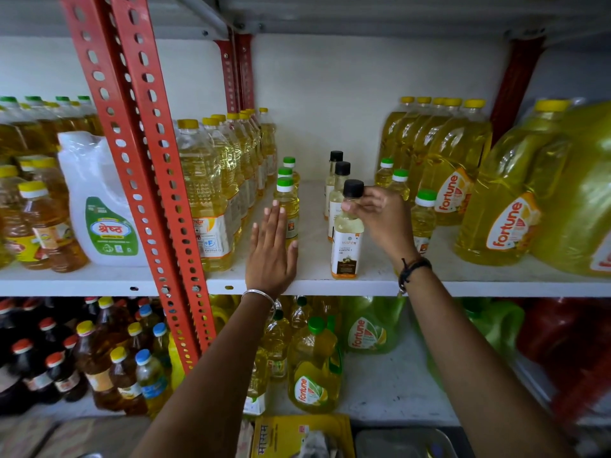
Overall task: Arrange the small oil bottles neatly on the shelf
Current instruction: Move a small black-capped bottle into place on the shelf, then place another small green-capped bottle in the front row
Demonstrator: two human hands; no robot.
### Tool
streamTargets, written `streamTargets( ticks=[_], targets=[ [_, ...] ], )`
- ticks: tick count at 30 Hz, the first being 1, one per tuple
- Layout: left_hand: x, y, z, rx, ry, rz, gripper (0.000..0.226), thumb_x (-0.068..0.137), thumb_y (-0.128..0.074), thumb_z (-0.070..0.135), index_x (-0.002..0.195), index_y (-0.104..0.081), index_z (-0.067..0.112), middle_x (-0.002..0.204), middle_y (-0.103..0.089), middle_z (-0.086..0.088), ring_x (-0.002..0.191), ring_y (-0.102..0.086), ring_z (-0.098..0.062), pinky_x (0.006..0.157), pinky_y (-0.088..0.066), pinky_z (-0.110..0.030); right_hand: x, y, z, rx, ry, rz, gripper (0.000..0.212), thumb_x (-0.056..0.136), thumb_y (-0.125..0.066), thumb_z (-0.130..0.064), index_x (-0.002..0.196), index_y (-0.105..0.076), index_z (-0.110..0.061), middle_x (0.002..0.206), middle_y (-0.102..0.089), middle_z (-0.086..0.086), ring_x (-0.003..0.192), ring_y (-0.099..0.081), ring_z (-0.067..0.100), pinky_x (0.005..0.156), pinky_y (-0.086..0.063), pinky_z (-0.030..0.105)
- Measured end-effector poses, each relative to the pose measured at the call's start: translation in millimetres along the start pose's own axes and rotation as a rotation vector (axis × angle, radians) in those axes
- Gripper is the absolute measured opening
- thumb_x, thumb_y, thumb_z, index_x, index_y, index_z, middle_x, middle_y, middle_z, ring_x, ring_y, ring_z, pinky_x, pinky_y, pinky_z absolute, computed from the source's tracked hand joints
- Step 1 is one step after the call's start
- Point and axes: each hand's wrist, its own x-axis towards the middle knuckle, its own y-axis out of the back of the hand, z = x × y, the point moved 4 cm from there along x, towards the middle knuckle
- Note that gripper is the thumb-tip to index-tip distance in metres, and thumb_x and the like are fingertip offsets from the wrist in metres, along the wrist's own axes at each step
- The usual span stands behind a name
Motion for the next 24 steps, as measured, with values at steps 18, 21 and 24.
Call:
streamTargets(
  ticks=[18, 21, 24],
  targets=[
    [16, 83, -33, 0.110, 0.013, 0.217, 0.058, 0.099, -0.024, 0.033, 0.151, -0.016, 0.008, 0.159, -0.010, -0.008, 0.147, 0.001, -0.016, 0.118, 0.003, -0.038, -42, -33, -45, -0.163, 0.396, 0.235, 0.034, 0.087, -0.059, -0.029, 0.115, -0.055, -0.011, 0.115, -0.058, 0.010, 0.108, -0.055, 0.021, 0.092, -0.047, 0.038],
    [6, 82, -49, 0.169, 0.030, 0.171, 0.058, 0.099, -0.025, 0.033, 0.151, -0.019, 0.008, 0.159, -0.012, -0.008, 0.147, -0.003, -0.017, 0.118, 0.000, -0.040, -33, -60, -44, -0.092, 0.346, 0.100, 0.032, 0.087, -0.060, -0.023, 0.116, -0.055, -0.009, 0.116, -0.059, 0.008, 0.109, -0.055, 0.020, 0.095, -0.047, 0.038],
    [-2, 76, -62, 0.208, 0.045, 0.107, 0.058, 0.099, -0.025, 0.034, 0.151, -0.020, 0.009, 0.159, -0.014, -0.007, 0.147, -0.004, -0.015, 0.118, 0.006, -0.038, -19, -84, -37, -0.009, 0.187, -0.018, 0.038, 0.088, -0.059, -0.020, 0.123, -0.049, -0.011, 0.126, -0.057, 0.007, 0.116, -0.053, 0.016, 0.100, -0.042, 0.030]
  ],
)
